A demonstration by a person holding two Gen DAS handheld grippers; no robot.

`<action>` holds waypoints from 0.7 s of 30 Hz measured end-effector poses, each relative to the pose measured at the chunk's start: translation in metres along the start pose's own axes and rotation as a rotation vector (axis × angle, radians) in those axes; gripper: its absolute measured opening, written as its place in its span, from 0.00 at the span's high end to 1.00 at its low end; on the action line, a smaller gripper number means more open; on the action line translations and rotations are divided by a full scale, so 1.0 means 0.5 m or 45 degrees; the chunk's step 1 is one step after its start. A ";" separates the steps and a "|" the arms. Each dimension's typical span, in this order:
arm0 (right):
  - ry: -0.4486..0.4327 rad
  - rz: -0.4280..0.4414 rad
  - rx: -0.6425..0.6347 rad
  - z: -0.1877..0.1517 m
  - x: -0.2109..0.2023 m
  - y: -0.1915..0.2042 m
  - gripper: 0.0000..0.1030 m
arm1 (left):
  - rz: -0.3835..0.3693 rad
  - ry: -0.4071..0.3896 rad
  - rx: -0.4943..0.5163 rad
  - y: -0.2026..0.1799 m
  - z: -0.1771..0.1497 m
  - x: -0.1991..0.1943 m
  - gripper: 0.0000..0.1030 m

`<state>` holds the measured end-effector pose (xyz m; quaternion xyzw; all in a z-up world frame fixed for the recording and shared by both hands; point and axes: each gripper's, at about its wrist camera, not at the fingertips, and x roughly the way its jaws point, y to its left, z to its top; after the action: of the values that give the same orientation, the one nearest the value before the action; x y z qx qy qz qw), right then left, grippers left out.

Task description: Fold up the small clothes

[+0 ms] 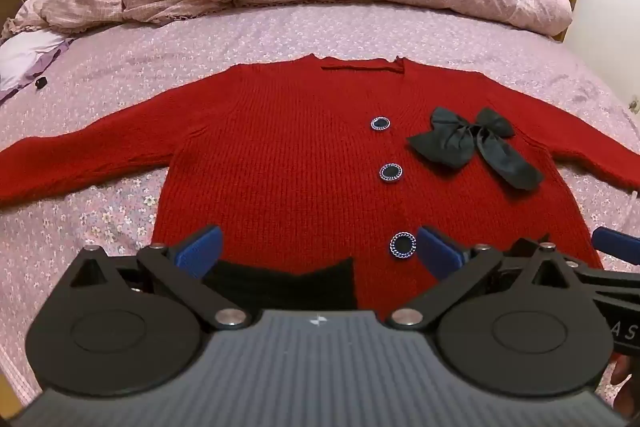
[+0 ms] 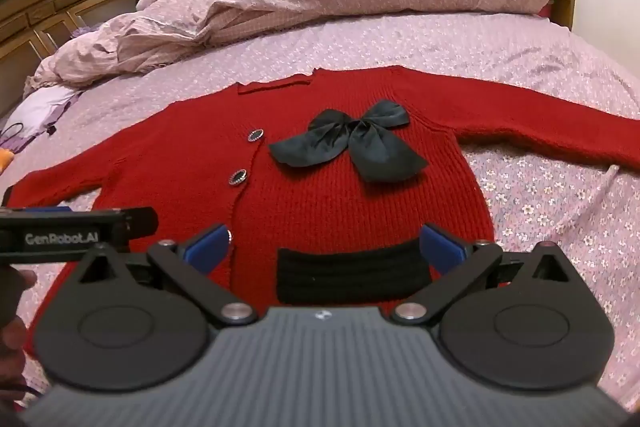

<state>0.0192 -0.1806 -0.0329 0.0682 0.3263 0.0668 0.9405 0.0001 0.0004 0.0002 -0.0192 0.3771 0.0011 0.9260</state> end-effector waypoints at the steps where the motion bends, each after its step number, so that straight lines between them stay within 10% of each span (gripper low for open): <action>1: 0.002 -0.001 0.002 0.000 0.000 0.000 0.00 | 0.001 -0.001 0.002 0.000 0.000 0.000 0.00; 21: 0.008 -0.017 0.045 -0.005 -0.005 -0.004 0.00 | 0.032 0.007 -0.025 0.008 -0.002 0.001 0.00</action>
<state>0.0158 -0.1829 -0.0336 0.0824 0.3307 0.0549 0.9385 -0.0004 0.0041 -0.0009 -0.0235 0.3797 0.0163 0.9247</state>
